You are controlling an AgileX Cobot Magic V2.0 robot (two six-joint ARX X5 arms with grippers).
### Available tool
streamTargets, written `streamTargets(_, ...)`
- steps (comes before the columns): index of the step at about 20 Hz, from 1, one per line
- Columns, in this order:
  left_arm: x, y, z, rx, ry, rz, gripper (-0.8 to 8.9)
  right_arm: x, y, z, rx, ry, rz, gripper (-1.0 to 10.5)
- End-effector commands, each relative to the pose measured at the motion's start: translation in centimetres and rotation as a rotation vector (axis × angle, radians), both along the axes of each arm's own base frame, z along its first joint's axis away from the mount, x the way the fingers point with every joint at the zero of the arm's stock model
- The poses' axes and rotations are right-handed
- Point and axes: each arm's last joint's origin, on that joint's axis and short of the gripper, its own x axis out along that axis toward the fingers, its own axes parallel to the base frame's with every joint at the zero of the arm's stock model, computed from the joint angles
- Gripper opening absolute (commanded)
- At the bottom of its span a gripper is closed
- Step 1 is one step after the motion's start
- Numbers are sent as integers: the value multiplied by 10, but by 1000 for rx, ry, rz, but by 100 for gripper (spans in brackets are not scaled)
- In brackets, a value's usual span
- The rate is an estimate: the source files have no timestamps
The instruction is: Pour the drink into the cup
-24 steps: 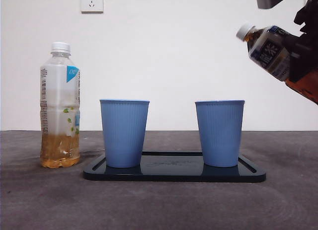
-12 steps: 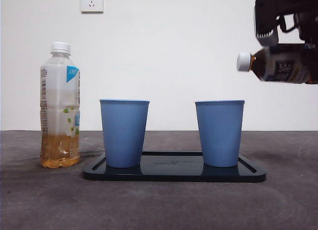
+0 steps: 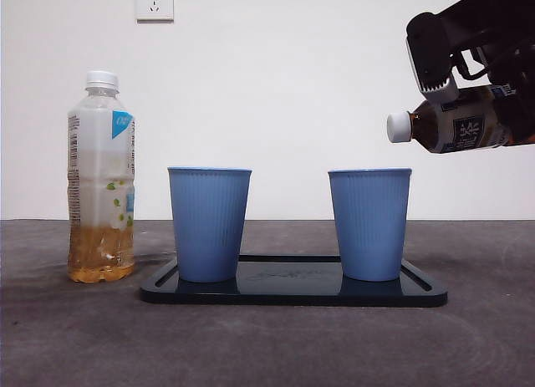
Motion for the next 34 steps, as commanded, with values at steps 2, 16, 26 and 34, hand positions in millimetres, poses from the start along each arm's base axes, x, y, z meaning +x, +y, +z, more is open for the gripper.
streamTargets(2, 0, -1, 8, -5, -42, -13, 439, 5, 5, 13, 8, -67, -4, 154)
streamTargets(16, 0, -1, 7, -4, -42, -11, 439, 4, 6, 15, 103, -110, -51, 154)
streamTargets(26, 1, 0, 7, 11, -46, 11, 439, -14, -19, 52, 1109, -263, -243, 154)
streamTargets(34, 3, 1, 6, 58, -55, 87, 439, -2, -41, 33, 1465, -294, -224, 154)
